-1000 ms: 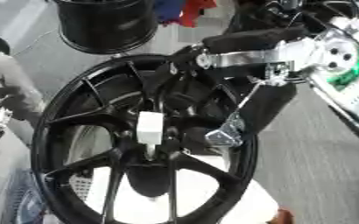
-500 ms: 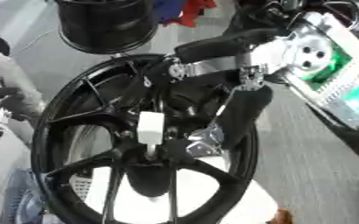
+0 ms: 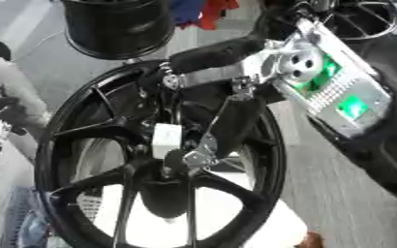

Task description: Pull the pin out of the wheel hub.

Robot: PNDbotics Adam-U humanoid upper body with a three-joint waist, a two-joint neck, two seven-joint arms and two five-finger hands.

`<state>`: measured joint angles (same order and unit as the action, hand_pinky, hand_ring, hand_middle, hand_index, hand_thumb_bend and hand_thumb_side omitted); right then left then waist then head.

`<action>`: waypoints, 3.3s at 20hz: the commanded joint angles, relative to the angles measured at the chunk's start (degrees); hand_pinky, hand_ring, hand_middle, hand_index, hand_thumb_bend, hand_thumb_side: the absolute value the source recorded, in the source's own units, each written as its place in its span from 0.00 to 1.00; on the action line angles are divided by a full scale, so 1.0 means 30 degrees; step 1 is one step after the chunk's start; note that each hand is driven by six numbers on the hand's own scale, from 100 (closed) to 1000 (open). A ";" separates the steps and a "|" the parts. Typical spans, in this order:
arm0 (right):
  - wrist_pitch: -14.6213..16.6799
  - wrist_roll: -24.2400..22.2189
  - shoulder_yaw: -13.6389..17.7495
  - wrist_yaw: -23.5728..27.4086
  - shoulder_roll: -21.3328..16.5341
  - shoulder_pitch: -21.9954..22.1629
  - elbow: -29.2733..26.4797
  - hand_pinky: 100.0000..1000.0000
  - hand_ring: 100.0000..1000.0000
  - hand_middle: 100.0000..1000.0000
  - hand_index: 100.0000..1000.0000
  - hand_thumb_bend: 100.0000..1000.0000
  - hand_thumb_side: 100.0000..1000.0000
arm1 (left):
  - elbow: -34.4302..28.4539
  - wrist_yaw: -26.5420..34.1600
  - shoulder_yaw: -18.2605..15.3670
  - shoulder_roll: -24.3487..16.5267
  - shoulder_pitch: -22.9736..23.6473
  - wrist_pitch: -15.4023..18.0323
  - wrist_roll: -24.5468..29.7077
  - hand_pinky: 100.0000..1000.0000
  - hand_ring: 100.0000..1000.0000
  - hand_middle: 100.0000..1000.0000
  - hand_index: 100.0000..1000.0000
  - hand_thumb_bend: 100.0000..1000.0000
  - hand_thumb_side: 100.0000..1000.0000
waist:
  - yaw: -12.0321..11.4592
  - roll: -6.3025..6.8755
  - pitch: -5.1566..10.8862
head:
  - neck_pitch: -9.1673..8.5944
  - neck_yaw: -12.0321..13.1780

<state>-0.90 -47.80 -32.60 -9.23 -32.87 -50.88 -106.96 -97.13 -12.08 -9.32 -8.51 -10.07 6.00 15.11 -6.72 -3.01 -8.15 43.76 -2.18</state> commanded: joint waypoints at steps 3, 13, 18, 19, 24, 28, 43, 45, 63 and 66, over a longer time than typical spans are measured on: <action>0.0586 -0.0119 -0.0063 -0.1046 0.0305 -0.0461 0.0806 0.76 0.86 0.86 0.94 0.18 0.27 | -0.0241 -0.0037 0.0090 -0.0235 -0.0130 0.0013 0.0107 0.51 0.53 0.61 0.75 0.15 0.57 | -0.0048 0.0017 0.0206 | -0.0076 -0.0054; 0.1626 -0.0595 -0.0471 -0.2799 0.0926 -0.0360 0.2495 0.77 0.86 0.85 0.93 0.16 0.27 | -0.0250 -0.0047 0.0104 -0.0221 -0.0184 -0.0015 0.0144 0.51 0.53 0.61 0.75 0.14 0.58 | -0.0146 -0.0009 0.0163 | -0.0104 -0.0082; 0.1969 -0.0783 -0.0559 -0.3044 0.0991 -0.0253 0.2764 0.75 0.83 0.83 0.92 0.15 0.27 | -0.0251 -0.0048 0.0112 -0.0217 -0.0202 -0.0018 0.0143 0.51 0.53 0.61 0.75 0.13 0.58 | -0.0145 0.0006 0.0133 | -0.0082 -0.0055; 0.1998 -0.0824 -0.0585 -0.3040 0.1002 -0.0201 0.2801 0.75 0.83 0.83 0.92 0.15 0.27 | -0.0248 -0.0053 0.0113 -0.0215 -0.0205 -0.0020 0.0145 0.51 0.53 0.61 0.75 0.13 0.58 | -0.0142 0.0005 0.0128 | -0.0081 -0.0057; 0.2161 -0.0943 -0.0722 -0.3101 0.1124 0.0063 0.3084 0.74 0.80 0.81 0.91 0.14 0.27 | -0.0247 -0.0048 0.0119 -0.0206 -0.0226 -0.0022 0.0154 0.51 0.53 0.61 0.75 0.13 0.58 | -0.0142 0.0011 0.0121 | -0.0112 -0.0056; 0.2322 -0.1042 -0.0836 -0.3083 0.1241 0.0210 0.3277 0.72 0.77 0.80 0.90 0.14 0.26 | -0.0231 -0.0058 0.0106 -0.0195 -0.0220 -0.0032 0.0144 0.51 0.53 0.61 0.75 0.13 0.58 | -0.0138 0.0013 0.0120 | -0.0152 -0.0071; 0.2644 -0.0620 -0.1024 -0.2795 0.1748 0.0481 0.3585 0.53 0.58 0.68 0.84 0.00 0.11 | -0.0234 -0.0057 0.0118 -0.0163 -0.0204 -0.0064 0.0125 0.51 0.53 0.61 0.75 0.11 0.58 | -0.0090 0.0045 0.0087 | -0.0170 -0.0100; 0.2643 -0.0387 -0.1020 -0.2723 0.1837 0.0449 0.3715 0.49 0.56 0.66 0.83 0.00 0.06 | -0.0245 -0.0054 0.0131 -0.0163 -0.0200 -0.0061 0.0129 0.51 0.53 0.61 0.75 0.11 0.58 | -0.0096 0.0056 0.0088 | -0.0175 -0.0128; 0.1551 0.1765 0.0307 -0.0305 0.0983 -0.1555 0.2455 0.25 0.36 0.53 0.71 0.00 0.05 | -0.0151 -0.0076 0.0113 -0.0295 -0.0099 -0.0141 0.0127 0.51 0.53 0.61 0.75 0.11 0.59 | 0.0019 -0.0201 0.0309 | -0.0121 -0.0110; 0.1146 0.1948 0.0779 0.0121 0.0495 -0.1839 0.1850 0.25 0.36 0.53 0.71 0.00 0.05 | -0.0144 -0.0073 0.0099 -0.0347 -0.0070 -0.0150 0.0123 0.51 0.53 0.61 0.75 0.11 0.59 | 0.0099 -0.0251 0.0376 | -0.0145 -0.0053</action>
<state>3.11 -42.27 -31.75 -9.88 -29.49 -55.13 -99.84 -96.93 -12.17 -9.03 -8.51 -10.01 5.61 15.48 -6.54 -4.05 -7.91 43.73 -2.50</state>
